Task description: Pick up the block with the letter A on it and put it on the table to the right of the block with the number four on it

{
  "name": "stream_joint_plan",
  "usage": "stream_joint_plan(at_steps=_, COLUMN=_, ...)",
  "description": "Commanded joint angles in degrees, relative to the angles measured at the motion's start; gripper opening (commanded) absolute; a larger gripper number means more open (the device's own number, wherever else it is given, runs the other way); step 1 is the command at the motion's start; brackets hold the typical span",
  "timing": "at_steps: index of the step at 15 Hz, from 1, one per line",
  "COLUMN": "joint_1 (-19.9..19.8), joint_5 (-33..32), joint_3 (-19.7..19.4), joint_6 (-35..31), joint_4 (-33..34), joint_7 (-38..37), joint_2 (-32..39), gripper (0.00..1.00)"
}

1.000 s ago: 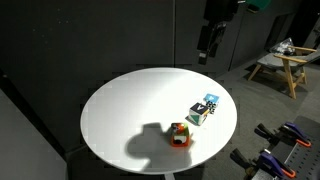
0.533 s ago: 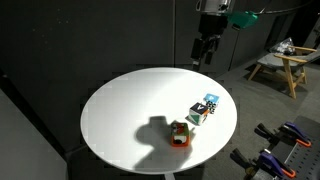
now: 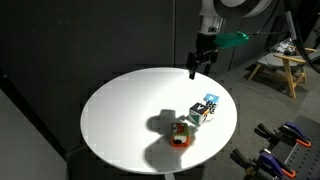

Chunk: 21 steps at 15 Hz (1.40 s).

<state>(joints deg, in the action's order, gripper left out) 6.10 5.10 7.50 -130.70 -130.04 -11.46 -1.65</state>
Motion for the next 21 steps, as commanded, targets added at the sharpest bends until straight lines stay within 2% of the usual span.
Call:
stream_joint_plan(at_steps=1, joint_1=-0.36, joint_5=-3.34, joint_3=-0.78, joint_6=-1.92, joint_4=0.66, joint_7=-4.93, joint_2=3.2, gripper=1.0)
stream_joint_plan(at_steps=9, joint_1=0.16, joint_5=-10.51, joint_3=-3.05, joint_6=-1.55, joint_4=0.86, joint_7=-9.59, joint_2=8.63, gripper=1.0)
stream_joint_plan(at_steps=11, joint_1=0.13, joint_5=-9.02, joint_3=-2.94, joint_6=-2.05, joint_4=0.14, joint_7=-7.64, joint_2=8.39, gripper=1.0)
stream_joint_plan(at_steps=21, joint_1=0.18, joint_5=-9.11, joint_3=-3.11, joint_6=-2.05, joint_4=0.2, joint_7=-7.67, joint_2=8.94, gripper=1.0)
